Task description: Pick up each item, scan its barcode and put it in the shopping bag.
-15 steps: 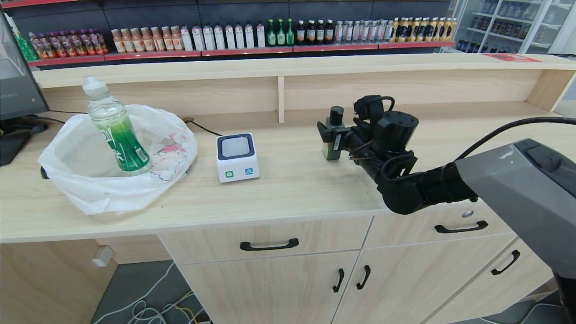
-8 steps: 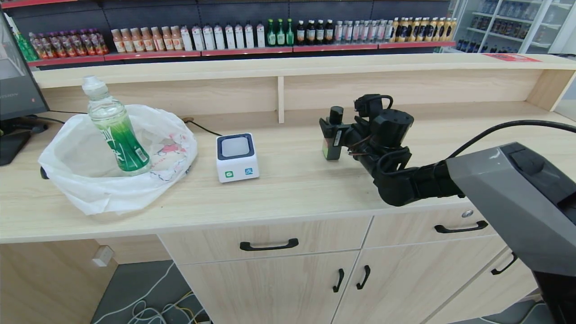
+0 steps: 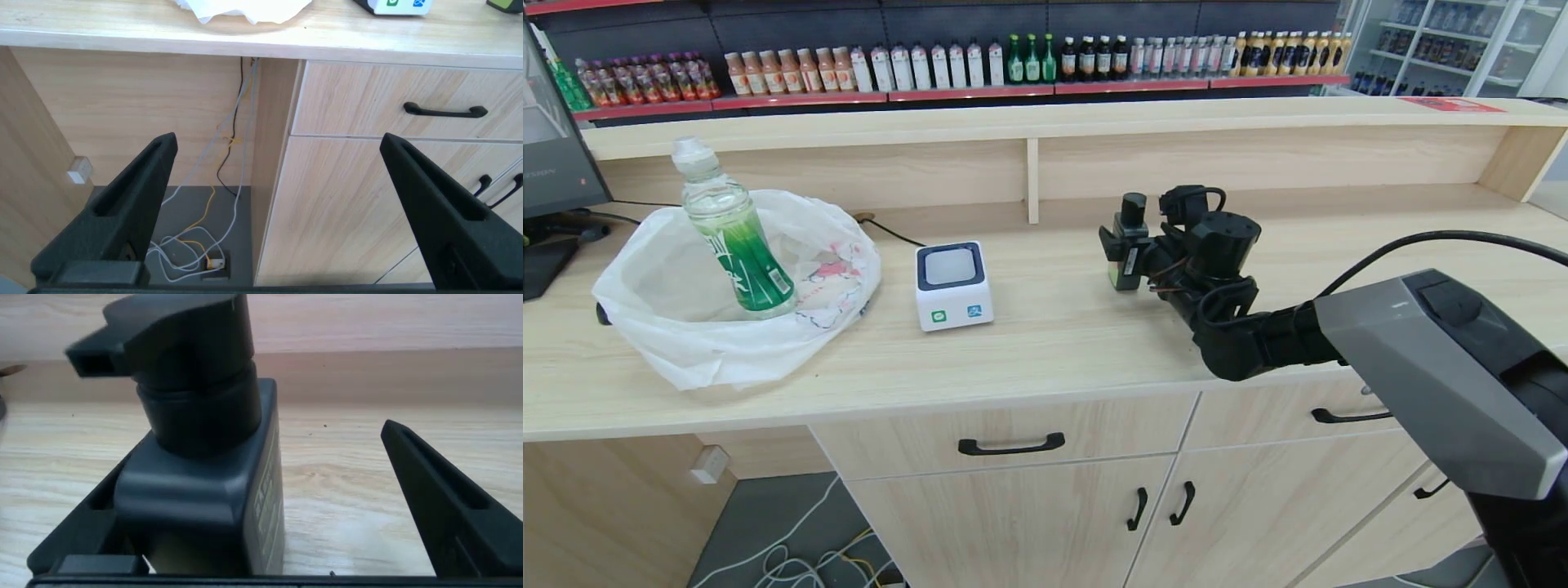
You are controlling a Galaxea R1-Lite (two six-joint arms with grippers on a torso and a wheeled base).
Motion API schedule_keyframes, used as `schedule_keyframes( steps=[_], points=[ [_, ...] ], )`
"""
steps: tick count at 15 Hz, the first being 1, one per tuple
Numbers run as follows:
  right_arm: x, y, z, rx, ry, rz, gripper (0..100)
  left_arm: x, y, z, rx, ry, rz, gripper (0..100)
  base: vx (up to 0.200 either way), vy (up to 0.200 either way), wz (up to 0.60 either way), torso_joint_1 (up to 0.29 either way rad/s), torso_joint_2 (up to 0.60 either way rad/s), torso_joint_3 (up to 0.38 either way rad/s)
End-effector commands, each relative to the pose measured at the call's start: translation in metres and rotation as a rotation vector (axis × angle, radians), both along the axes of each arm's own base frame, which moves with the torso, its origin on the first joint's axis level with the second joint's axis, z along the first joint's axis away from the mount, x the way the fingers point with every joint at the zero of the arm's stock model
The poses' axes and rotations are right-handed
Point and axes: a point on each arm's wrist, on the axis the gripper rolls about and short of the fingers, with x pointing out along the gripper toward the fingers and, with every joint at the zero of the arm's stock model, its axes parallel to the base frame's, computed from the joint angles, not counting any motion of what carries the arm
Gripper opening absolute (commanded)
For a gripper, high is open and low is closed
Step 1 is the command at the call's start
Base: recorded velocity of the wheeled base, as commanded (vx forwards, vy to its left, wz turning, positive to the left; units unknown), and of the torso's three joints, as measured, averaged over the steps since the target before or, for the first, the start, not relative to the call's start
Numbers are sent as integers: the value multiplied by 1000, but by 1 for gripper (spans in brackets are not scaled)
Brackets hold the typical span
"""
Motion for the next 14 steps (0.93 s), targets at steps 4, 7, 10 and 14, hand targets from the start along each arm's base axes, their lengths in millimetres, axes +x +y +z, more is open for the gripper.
schedule_keyframes(
  steps=[4,7,10,14],
  points=[
    [2,1,-8,-2,14,1,100,0,0,0,0,0,1,100,0,0,0,0,0,0],
    [3,1,-10,-3,20,1,100,0,0,0,0,0,1,100,0,0,0,0,0,0],
    [4,2,-14,-5,24,0,100,0,0,0,0,0,1,100,0,0,0,0,0,0],
    [4,2,-14,2,25,-2,100,0,0,0,0,0,1,100,0,0,0,0,0,0]
  ],
)
